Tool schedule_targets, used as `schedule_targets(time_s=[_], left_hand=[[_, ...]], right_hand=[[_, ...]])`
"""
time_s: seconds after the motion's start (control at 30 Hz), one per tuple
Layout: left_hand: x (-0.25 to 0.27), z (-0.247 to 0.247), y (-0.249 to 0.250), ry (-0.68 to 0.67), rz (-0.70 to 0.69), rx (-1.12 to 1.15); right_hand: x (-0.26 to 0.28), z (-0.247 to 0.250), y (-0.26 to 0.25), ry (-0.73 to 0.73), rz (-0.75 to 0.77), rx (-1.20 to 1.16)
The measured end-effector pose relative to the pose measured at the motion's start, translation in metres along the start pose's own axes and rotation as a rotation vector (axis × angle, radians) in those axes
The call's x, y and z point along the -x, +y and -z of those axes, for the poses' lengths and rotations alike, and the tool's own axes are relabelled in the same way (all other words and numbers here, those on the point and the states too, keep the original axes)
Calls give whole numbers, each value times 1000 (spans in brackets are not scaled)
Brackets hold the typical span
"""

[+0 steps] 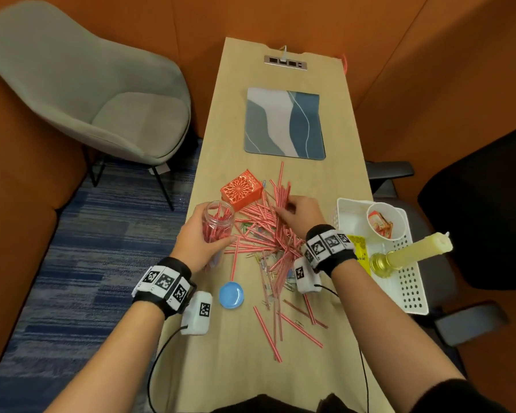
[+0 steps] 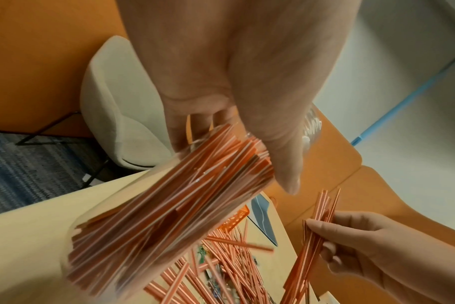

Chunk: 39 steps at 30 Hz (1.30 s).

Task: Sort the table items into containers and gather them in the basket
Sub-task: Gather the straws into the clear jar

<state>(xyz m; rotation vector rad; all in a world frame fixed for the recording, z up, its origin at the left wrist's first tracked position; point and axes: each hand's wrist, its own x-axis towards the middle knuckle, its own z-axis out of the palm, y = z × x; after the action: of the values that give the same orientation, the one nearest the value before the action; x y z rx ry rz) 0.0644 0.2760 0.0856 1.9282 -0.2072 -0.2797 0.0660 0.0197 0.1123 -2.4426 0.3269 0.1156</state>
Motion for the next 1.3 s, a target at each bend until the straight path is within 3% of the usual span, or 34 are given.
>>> schedule_targets(time_s=[0.1,0.17,0.3,0.4,0.5,0.8,1.03,1.3], left_hand=[[-1,-13,10,-79,-9,-60],[0,-21,14,-137,-7,-105],[-1,-38,22,-211,-9,-220],[-1,-50,30,-248,-9,-247],[-1,-59,38,-274,-20,-263],[-1,-74,55,-285,-25,-240],[-6,-76,57,-328,-74,-320],[-8,-88,58,-334,-62,-307]], right_hand=[[14,17,12,51,-142,-247],[26,32,11,145,-150,-378],[48,69,-9,354,-14,-619],[61,83,-27,374,87,-729],[68,84,-34,350,114,-752],[70,43,-23,247,9,-653],[74,32,-3,70,31,-606],[74,42,8,311,-8,-651]])
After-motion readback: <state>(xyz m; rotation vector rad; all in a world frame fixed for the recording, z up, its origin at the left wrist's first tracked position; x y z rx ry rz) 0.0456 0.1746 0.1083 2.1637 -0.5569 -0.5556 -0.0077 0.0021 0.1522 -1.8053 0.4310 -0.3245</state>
